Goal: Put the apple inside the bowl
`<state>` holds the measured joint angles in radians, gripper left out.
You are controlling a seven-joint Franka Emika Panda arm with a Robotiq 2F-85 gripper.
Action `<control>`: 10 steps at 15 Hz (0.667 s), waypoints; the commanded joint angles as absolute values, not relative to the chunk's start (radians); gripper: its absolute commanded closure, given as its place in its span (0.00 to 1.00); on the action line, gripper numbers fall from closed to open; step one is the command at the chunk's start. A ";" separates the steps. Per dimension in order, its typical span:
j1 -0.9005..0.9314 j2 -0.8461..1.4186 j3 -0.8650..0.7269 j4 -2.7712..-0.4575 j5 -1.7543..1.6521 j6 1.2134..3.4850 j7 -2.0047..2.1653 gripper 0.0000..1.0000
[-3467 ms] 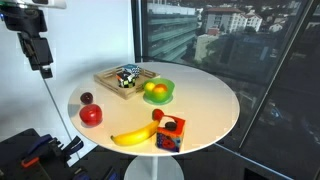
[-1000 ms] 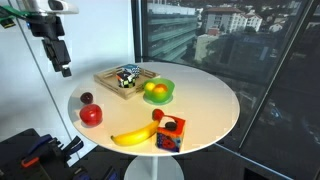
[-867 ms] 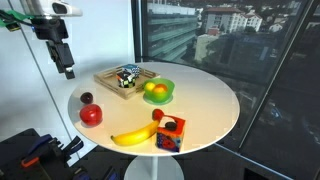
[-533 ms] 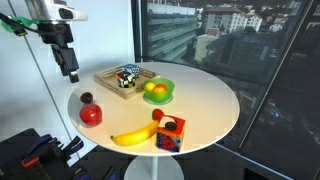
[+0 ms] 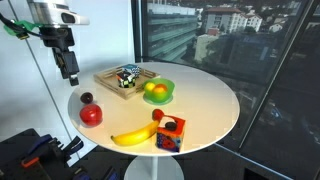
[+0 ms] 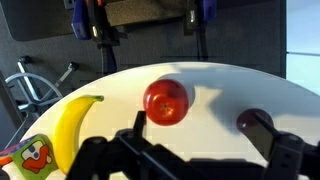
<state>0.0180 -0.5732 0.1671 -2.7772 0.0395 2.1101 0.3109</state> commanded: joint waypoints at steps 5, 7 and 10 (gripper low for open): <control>0.007 -0.454 0.161 -2.777 0.007 2.201 0.320 0.00; 0.001 -0.437 0.157 -2.777 -0.004 2.228 0.322 0.00; -0.013 -0.407 0.145 -2.777 -0.016 2.264 0.324 0.00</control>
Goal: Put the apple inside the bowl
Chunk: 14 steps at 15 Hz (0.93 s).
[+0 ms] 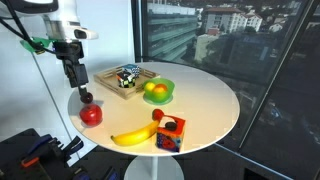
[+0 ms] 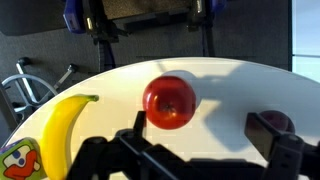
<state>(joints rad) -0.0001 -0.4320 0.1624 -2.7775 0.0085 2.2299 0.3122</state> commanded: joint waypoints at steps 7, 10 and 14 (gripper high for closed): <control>-0.042 -0.343 0.109 -2.776 -0.034 2.286 0.313 0.00; -0.042 -0.311 0.110 -2.777 -0.058 2.334 0.317 0.00; -0.038 -0.267 0.114 -2.777 -0.084 2.402 0.325 0.00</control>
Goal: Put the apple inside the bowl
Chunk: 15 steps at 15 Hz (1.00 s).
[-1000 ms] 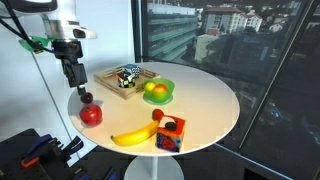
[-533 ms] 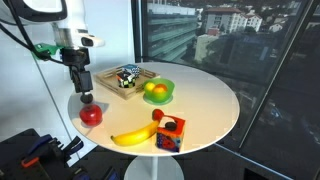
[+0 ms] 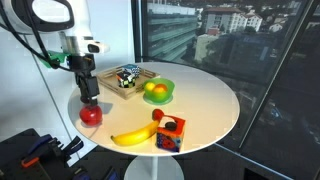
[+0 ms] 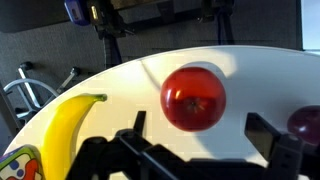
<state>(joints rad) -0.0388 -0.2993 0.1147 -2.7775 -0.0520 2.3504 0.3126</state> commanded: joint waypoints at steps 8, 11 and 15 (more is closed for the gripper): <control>-0.018 -0.133 0.108 -2.777 -0.087 2.527 0.321 0.00; -0.009 -0.091 0.107 -2.777 -0.094 2.560 0.328 0.00; 0.001 -0.053 0.104 -2.777 -0.118 2.583 0.340 0.27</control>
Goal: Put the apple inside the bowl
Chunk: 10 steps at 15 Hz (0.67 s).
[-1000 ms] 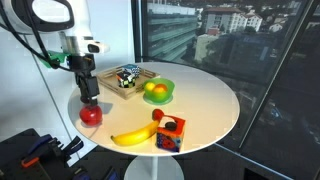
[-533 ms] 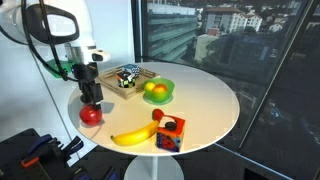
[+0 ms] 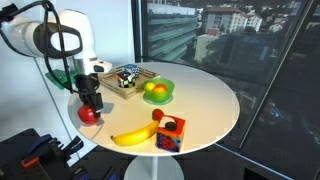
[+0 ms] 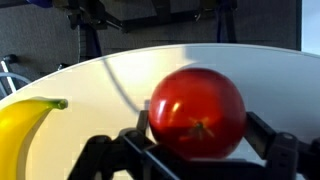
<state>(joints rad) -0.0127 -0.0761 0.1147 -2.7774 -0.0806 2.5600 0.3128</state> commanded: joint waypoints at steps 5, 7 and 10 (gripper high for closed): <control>0.003 -0.087 0.095 -2.773 -0.112 2.537 0.340 0.42; 0.000 -0.118 0.086 -2.773 -0.097 2.492 0.322 0.42; -0.008 -0.143 0.072 -2.748 -0.096 2.415 0.317 0.42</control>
